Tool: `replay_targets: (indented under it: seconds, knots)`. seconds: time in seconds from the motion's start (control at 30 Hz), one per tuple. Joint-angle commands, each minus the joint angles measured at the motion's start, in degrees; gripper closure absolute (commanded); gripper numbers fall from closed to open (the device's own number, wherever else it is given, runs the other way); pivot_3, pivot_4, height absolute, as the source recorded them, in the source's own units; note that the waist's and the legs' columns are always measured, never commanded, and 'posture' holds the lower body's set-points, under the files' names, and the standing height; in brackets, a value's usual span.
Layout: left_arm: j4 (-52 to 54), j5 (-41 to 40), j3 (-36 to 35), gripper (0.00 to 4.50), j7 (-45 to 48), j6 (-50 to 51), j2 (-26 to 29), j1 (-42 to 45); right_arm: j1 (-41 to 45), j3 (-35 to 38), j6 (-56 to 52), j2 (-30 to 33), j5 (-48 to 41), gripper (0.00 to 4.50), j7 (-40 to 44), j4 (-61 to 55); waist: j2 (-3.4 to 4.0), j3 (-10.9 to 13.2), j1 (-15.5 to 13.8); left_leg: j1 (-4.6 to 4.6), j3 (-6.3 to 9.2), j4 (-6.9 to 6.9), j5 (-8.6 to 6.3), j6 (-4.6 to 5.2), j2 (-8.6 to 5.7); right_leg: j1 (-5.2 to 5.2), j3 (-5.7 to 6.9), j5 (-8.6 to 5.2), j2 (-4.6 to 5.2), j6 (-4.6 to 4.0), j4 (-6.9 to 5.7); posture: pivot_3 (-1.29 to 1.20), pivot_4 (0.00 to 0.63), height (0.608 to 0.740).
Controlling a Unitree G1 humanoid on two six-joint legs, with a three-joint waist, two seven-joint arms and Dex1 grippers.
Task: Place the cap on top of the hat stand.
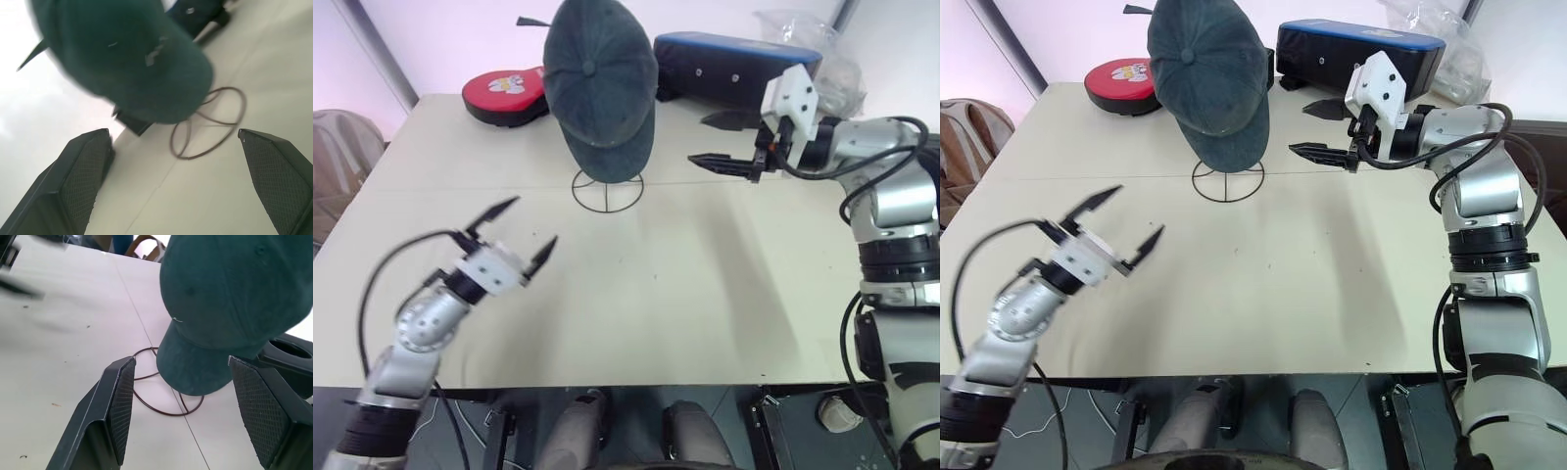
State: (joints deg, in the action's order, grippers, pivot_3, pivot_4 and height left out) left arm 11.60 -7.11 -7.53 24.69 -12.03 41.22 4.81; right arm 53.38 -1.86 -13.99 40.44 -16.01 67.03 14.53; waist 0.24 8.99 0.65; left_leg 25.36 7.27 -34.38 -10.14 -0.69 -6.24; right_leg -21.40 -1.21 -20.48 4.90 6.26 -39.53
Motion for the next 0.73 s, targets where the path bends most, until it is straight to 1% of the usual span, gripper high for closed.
replay_targets:
  seconds: [0.03, 0.1, 0.2, 0.33, 0.5, 0.73]
  knots:
    - [1.37, -9.41, -6.53, 0.04, 6.99, 9.26, 5.9, 5.0, 3.12, 0.91, 2.04, 1.97, 0.89, 1.43, 1.36, 1.47, 0.0, 0.0, 0.16, 0.0, 0.01, 0.0, 0.0, 0.0, 0.0, 0.0, 0.01, 0.0, 0.0, 0.0, 0.0, 0.0, 0.15, 0.74]
    - [-0.16, -13.99, -8.87, 0.04, 10.73, 16.18, 9.69, 8.4, 3.76, 0.81, 2.65, 2.58, 1.28, 1.43, 2.28, 2.25, 0.0, 0.0, 0.41, 0.0, 0.0, 0.02, 0.0, 0.0, 0.01, -0.03, 0.01, 0.0, -0.02, 0.0, -0.01, 0.0, 0.15, 0.74]
    - [-2.99, -17.69, -10.57, 0.04, 16.89, 21.81, 14.68, 12.55, 4.55, 0.32, 4.74, 3.31, 2.86, 1.43, 3.01, 3.59, 0.01, 0.0, 0.69, -0.02, -0.01, 0.08, 0.01, -0.01, 0.04, -0.04, -0.02, 0.0, -0.07, 0.0, 0.0, 0.0, 0.15, 0.74]
    - [-6.26, -18.43, -11.28, 0.04, 21.54, 23.64, 17.81, 16.44, 4.94, 0.45, 5.78, 3.25, 3.64, 1.43, 2.96, 3.75, 0.01, 0.01, 1.51, -0.03, -0.01, 0.13, 0.03, -0.04, 0.07, -0.04, -0.04, -0.01, -0.11, -0.01, 0.02, 0.0, 0.15, 0.74]
    - [-9.31, -18.19, -10.84, 0.04, 25.36, 25.47, 18.52, 18.41, 4.04, 0.57, 5.86, 2.79, 4.03, 1.43, 2.1, 2.26, 0.01, 0.01, 1.89, -0.03, 0.0, 0.13, 0.04, -0.05, 0.08, -0.05, -0.04, -0.01, -0.13, -0.01, 0.02, 0.0, 0.15, 0.74]
    - [-9.85, -18.37, -10.03, 0.04, 27.69, 27.03, 16.82, 21.15, 3.57, 0.8, 4.91, 2.7, 3.84, 1.43, 1.85, 0.96, 0.01, 0.01, 1.79, -0.02, 0.0, 0.12, 0.04, -0.05, 0.08, -0.04, -0.05, -0.01, -0.13, -0.01, 0.02, 0.0, 0.15, 0.74]
